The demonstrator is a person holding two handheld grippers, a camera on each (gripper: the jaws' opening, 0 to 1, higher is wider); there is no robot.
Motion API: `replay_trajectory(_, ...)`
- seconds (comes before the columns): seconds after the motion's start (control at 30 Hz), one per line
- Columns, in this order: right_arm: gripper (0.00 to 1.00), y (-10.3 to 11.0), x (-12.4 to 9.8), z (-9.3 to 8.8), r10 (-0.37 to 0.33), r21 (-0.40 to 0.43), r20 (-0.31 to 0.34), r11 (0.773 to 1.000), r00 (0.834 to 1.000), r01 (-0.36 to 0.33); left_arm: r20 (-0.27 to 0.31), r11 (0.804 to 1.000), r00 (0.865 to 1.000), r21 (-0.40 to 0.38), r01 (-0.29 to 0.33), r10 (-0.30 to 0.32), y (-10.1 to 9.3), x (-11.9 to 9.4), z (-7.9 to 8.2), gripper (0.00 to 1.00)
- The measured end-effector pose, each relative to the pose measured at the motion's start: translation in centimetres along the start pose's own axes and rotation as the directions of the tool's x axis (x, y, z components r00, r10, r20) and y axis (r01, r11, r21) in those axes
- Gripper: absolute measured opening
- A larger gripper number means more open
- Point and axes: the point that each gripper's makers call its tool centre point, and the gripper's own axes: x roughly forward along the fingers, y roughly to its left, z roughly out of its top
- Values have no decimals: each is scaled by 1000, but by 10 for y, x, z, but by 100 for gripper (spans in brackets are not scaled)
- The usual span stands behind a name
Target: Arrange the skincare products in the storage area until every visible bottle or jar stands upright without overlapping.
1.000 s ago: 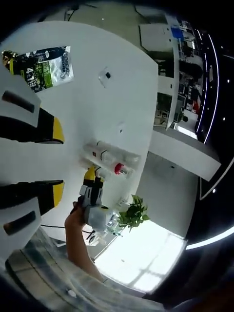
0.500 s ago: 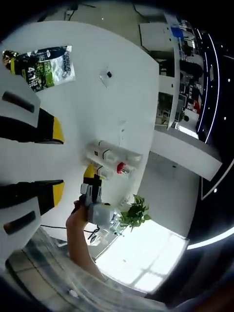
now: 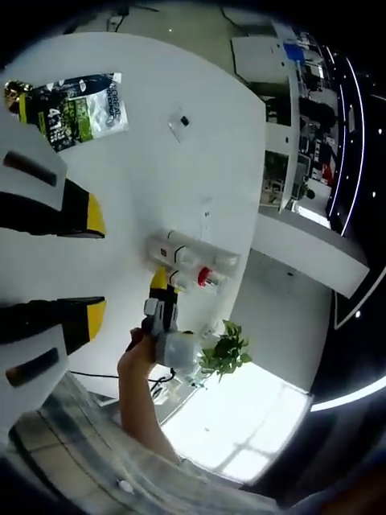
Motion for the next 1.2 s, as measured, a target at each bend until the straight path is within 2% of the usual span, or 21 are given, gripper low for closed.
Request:
replay_trajectory(0.27,27,-4,-8,-4,-18,64,-20,998,1000,19,-14,1000,1000,-18,4,-5,0,1,-8,30)
replay_trajectory(0.53,26,-9,-15,-18,-37,57,-70,998,997,41,-21,1000,1000,-21,20,-20,-2,3,-9,29)
replay_trajectory(0.97,26,-14,-12,-7,-61,129,-53,989,997,68,-27,999,999,-29,16,-17,0,2,-15,29)
replay_trajectory(1.2,26,-18,-13,-12,-76,117,-71,990,995,84,-23,999,1000,-35,8,-8,4,0,-16,29)
